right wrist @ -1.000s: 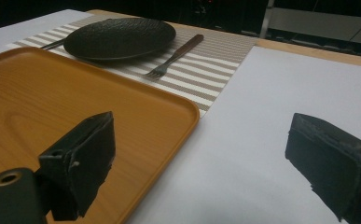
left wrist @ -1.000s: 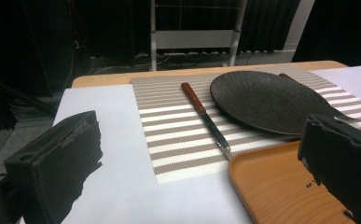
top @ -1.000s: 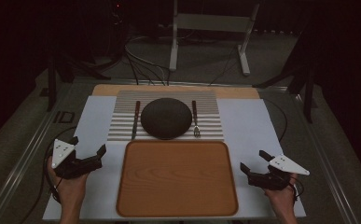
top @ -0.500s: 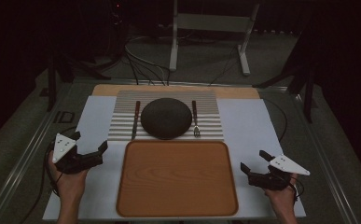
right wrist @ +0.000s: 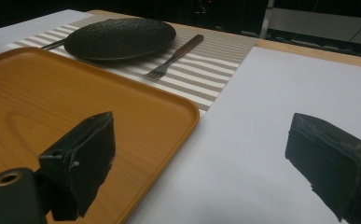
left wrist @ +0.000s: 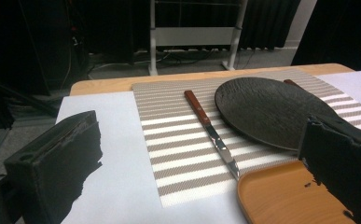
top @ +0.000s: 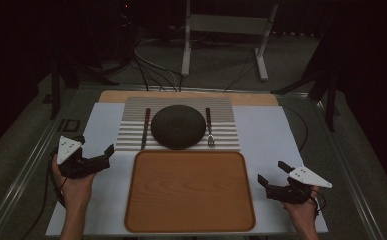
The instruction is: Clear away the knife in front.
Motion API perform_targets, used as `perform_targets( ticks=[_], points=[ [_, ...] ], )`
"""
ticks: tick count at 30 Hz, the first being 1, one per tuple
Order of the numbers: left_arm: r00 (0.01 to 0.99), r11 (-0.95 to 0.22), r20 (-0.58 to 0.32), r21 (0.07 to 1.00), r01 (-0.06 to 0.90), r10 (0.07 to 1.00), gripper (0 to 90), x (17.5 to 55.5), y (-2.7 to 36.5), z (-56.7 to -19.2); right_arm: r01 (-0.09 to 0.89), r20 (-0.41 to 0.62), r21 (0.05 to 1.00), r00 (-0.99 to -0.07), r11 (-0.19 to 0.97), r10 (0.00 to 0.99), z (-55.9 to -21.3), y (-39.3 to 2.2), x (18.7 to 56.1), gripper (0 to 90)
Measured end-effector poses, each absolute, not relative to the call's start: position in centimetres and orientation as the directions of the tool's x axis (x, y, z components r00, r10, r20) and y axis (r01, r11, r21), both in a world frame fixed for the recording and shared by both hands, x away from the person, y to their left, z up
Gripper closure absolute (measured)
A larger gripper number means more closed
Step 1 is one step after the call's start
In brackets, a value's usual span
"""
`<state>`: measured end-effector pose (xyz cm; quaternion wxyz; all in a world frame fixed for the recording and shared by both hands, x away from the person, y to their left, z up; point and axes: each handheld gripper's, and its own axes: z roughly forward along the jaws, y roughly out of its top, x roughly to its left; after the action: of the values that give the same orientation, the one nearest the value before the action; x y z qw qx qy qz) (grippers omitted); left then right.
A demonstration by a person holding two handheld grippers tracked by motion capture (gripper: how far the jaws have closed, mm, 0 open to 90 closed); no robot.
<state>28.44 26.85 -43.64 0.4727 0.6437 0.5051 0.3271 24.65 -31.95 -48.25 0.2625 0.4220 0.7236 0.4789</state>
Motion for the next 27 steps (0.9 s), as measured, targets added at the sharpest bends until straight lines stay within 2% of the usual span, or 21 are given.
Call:
perform_targets(
  ticks=[11,27],
  points=[
    [0.270,-0.084,-0.010,0.939,0.334,0.963,0.0,30.0,26.1,-42.8,0.362,0.025,0.913,-0.512,0.189,0.859,-48.3,-31.9,24.7,8.3],
    [0.265,-0.102,0.010,0.937,0.335,0.964,0.0,32.0,24.8,-42.5,0.361,0.025,0.914,-0.510,0.187,0.860,-48.3,-31.9,24.6,8.3]
  ],
)
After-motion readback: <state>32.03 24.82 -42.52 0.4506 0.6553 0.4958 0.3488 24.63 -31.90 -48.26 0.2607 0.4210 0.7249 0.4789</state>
